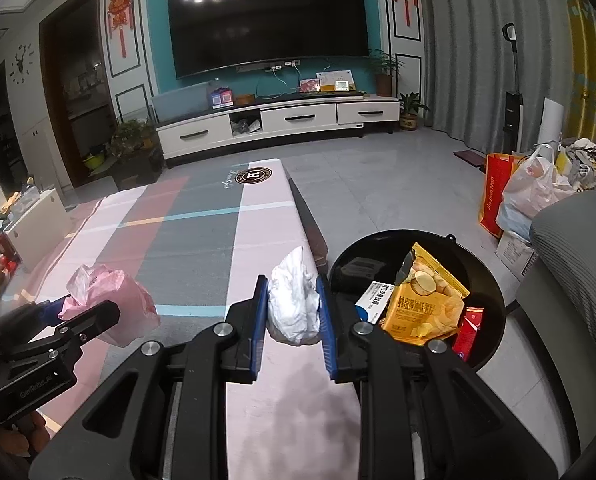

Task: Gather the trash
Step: 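Carry the tissue and pink bag over the black bin with both tools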

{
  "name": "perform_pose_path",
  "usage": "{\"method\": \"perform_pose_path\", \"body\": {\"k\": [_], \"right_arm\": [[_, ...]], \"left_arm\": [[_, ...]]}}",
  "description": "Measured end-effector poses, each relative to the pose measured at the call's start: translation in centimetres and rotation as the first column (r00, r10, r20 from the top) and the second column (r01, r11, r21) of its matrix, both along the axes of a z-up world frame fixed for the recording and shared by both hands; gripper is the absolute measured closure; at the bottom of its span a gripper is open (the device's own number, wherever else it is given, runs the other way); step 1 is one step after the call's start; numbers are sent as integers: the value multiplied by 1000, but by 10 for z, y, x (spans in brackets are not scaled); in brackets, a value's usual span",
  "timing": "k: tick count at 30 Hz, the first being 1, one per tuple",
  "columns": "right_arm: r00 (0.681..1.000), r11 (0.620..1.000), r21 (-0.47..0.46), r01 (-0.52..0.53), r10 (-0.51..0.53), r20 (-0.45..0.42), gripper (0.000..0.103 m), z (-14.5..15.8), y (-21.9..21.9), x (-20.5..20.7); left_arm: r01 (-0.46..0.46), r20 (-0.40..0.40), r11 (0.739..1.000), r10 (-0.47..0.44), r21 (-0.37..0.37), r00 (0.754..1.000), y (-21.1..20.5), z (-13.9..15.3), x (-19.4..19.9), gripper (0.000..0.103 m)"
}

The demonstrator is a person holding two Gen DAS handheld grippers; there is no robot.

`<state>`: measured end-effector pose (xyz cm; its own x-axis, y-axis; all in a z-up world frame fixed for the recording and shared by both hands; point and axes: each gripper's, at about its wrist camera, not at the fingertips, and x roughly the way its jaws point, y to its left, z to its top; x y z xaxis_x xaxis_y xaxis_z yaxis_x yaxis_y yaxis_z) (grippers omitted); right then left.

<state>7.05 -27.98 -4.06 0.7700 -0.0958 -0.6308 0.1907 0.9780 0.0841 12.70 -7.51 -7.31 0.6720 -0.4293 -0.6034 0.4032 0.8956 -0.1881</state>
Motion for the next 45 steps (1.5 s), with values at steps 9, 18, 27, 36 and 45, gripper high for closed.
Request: {"method": "perform_pose_path", "body": {"k": [9,18,27,36,45], "right_arm": [[1000,1000,-2,-5,5,-6,79,-2,1,1],[1000,1000,12,1,-1,0,79,-3,-9,-3],[1000,999,32,17,-17,7,79,0,-21,-10],[999,998,58,30,-31,15,79,1,-34,-16],[999,995,92,40,-42,16,79,-1,-47,-19]], "left_arm": [[4,4,1000,-4,-10,1000,2,3,0,52],[28,19,1000,-28,10,999,-12,8,-7,52],[58,25,998,-58,32,998,-34,11,-13,52],[78,30,995,-80,56,996,-53,14,-14,52],[106,29,990,-110,93,994,-76,14,-15,52]]}}
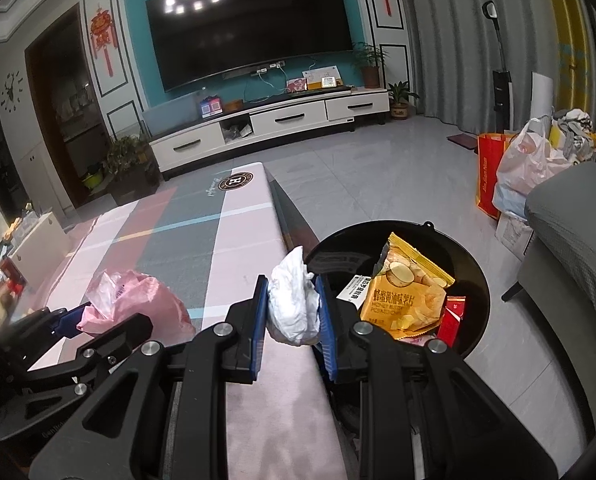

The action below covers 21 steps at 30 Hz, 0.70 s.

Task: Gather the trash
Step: 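Carry the tissue and pink bag over the black bin with both tools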

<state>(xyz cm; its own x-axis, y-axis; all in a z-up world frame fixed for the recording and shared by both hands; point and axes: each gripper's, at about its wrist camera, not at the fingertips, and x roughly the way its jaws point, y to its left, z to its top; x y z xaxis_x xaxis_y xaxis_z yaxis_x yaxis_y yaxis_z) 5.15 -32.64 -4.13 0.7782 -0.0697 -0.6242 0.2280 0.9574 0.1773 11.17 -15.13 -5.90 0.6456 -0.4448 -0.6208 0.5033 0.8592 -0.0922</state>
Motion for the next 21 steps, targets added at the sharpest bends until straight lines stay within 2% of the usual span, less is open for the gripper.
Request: {"method": "perform_pose_path", "body": {"k": [12,21], "right_arm": [[998,997,48,56,-56,-8,79,-4,-30,-6],[994,992,71,106,-104,-28,79,-11,-56,-10]], "left_arm": [[36,9,999,-37,37,999,-30,6,4,52],[69,-6,996,-69,50,998,-60,-1,16,52]]}}
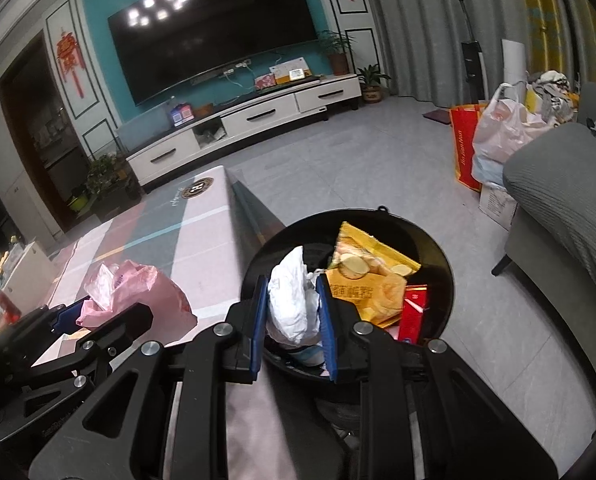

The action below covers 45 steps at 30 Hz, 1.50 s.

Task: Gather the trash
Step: 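Carry the tissue and pink bag over the black bin with both tools, then open both tools to drop the tissue and pink bag into the bin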

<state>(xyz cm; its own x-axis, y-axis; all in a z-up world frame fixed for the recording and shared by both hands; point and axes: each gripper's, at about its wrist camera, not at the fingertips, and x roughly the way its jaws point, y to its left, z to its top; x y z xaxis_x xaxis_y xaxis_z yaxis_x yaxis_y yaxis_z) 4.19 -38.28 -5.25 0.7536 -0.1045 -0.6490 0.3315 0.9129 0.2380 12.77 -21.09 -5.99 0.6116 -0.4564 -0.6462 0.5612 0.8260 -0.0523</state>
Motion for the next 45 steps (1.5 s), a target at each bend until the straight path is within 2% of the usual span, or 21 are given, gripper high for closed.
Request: {"method": "perform_pose_path", "body": {"k": [9,18,30,45], "right_arm": [[997,998,24,52,-50,-50,79,-16,-29,4],[990,994,53,98,-92,-106,78,-36,-55,12],[984,990,87,112,-99,-150,79,-52,-70,19],[977,987,107,117,-95,-192,79,-66,-75,27]], "left_arm": [[33,-26,999,-33,0,999,-32,-8,17,52],[74,-87,997,-74,-12,993,-70,-22,37,52],[73,-130,996,-65,60,989,-100,-48,54,52],[74,-171,989,-51,131,984,-115,-64,64,52]]}}
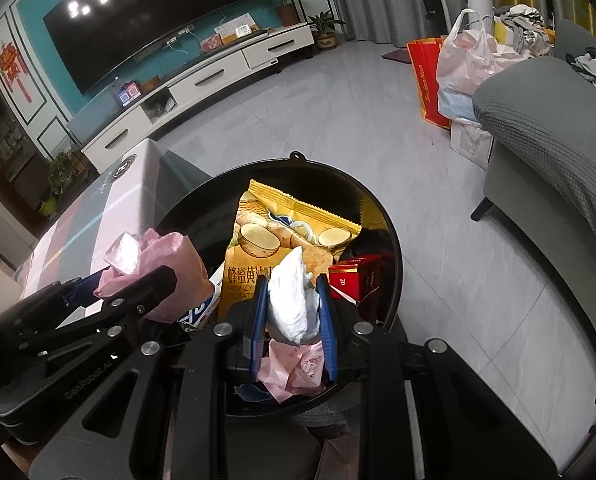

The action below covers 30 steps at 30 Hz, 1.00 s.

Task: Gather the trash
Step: 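Open both tools to drop the tissue and pink bag into the bin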

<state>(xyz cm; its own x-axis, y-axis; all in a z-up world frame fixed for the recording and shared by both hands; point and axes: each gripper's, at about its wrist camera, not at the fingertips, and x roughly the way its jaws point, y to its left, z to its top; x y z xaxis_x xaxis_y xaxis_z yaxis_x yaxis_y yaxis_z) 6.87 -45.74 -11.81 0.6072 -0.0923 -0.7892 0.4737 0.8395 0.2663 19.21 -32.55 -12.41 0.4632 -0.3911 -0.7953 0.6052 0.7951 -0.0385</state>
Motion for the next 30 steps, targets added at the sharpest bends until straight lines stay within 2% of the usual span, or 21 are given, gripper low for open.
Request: {"method": "perform_pose_path", "body": {"k": [13,22,27,30], "right_arm": [[999,1000,11,-6,6,-32,77,-8,-4,2],[999,1000,21,9,-9,-33,70,-9,-7,0],[999,1000,26,16,-15,-35,67,-9,-9,-1],[999,999,36,26,-25,-29,58,-8,-11,-3]], "left_arm": [[13,1,998,-13,59,1000,-9,-9,0,51],[5,5,998,-6,59,1000,-10,-7,0,37],[0,6,999,0,44,1000,-7,-3,1,35],[-7,7,1000,6,26,1000,-4,2,2,29]]}}
